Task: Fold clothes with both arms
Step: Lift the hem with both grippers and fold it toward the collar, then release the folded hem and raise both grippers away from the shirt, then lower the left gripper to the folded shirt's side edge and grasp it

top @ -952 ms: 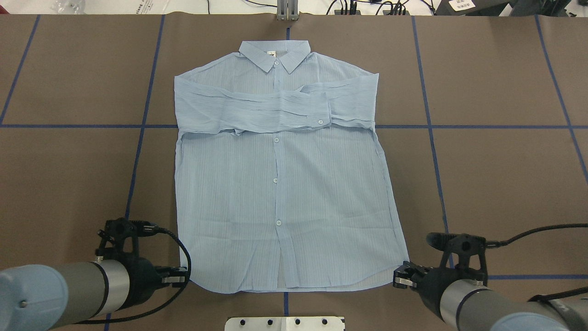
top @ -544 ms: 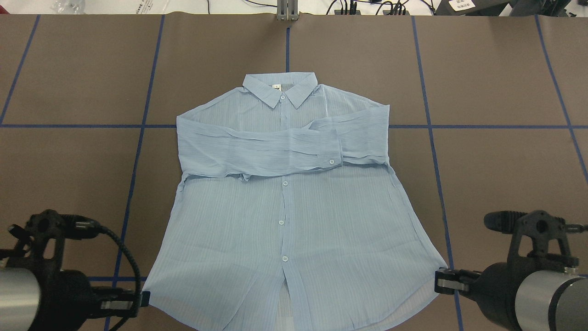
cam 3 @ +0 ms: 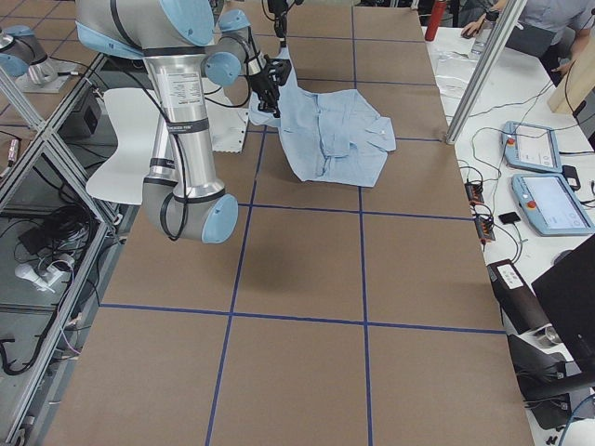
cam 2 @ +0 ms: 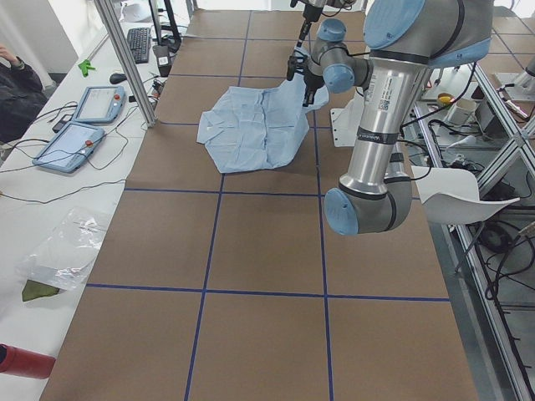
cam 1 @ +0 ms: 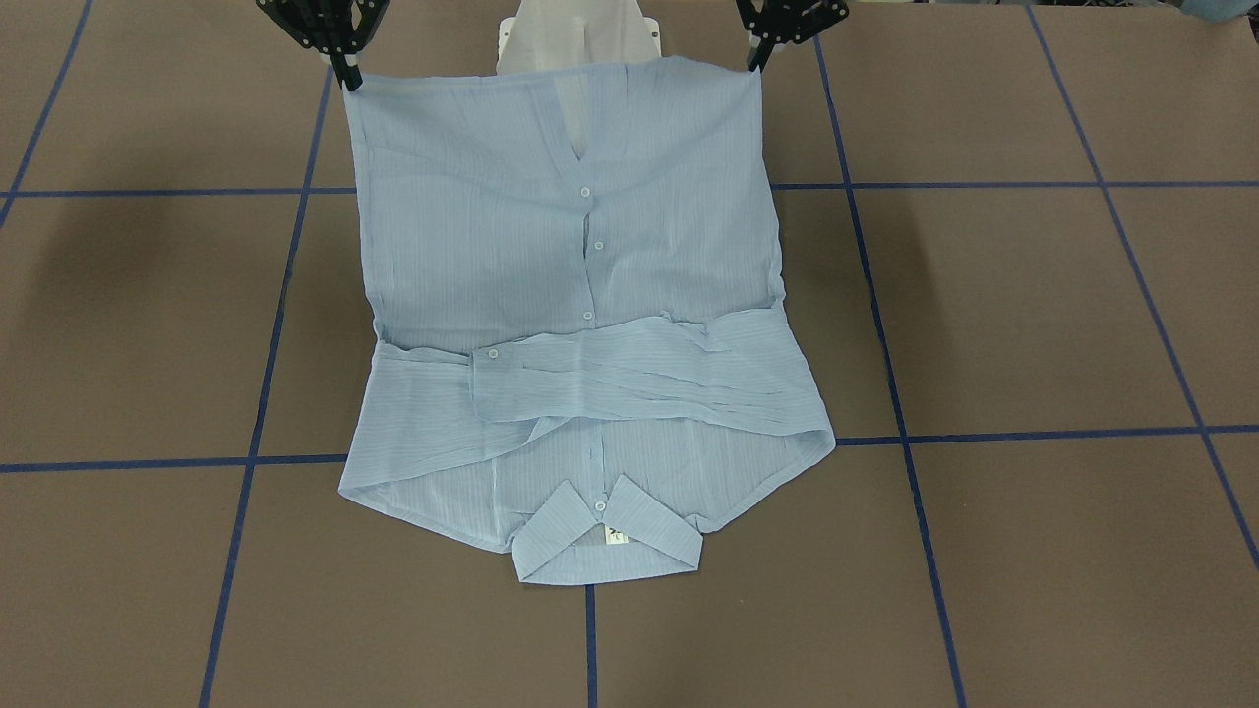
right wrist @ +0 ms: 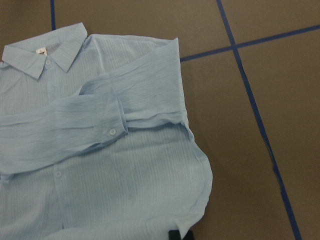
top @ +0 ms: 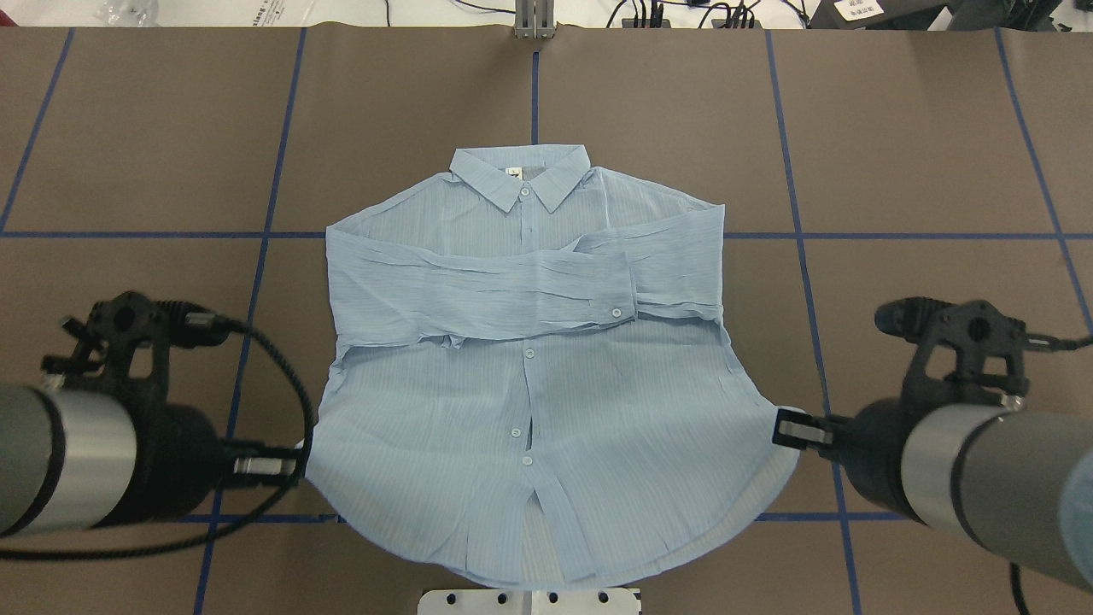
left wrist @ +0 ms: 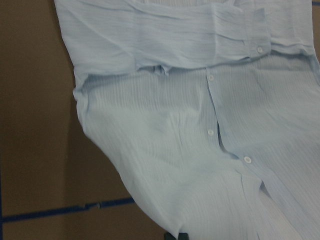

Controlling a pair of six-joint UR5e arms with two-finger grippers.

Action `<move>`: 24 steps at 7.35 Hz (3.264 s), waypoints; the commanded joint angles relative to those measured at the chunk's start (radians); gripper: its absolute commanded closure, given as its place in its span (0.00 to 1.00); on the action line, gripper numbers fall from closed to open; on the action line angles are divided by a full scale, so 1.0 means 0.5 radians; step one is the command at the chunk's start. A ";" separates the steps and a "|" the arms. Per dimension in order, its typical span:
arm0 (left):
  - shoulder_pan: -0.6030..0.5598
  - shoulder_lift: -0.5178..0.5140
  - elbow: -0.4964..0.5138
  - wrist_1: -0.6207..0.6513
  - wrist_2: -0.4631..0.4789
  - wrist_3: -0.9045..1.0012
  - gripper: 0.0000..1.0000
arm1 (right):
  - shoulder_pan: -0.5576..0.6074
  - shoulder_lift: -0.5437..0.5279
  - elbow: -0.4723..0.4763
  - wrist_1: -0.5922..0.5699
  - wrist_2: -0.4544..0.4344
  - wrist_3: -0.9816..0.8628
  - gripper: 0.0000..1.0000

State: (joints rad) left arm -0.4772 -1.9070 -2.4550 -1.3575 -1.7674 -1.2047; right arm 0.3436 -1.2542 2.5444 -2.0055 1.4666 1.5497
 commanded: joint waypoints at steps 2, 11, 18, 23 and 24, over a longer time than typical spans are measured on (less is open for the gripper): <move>-0.392 -0.207 0.377 -0.006 0.010 0.243 1.00 | 0.385 0.326 -0.427 0.013 -0.013 -0.264 1.00; -0.491 -0.361 1.707 -1.058 0.261 0.360 1.00 | 0.715 0.510 -1.844 1.166 -0.010 -0.627 1.00; -0.512 -0.380 1.738 -1.104 0.246 0.697 0.01 | 0.761 0.576 -1.960 1.201 0.036 -0.673 0.00; -0.357 0.052 1.144 -1.135 -0.024 0.433 0.00 | 0.865 0.530 -1.852 1.207 0.331 -0.743 0.00; -0.228 0.104 1.076 -1.141 -0.009 0.254 0.00 | 0.865 0.520 -1.825 1.207 0.331 -0.743 0.00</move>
State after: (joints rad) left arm -0.6636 -1.9059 -1.8514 -1.9246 -1.7721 -0.9718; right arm 0.7755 -0.9895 1.6180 -1.4022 1.6309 1.1789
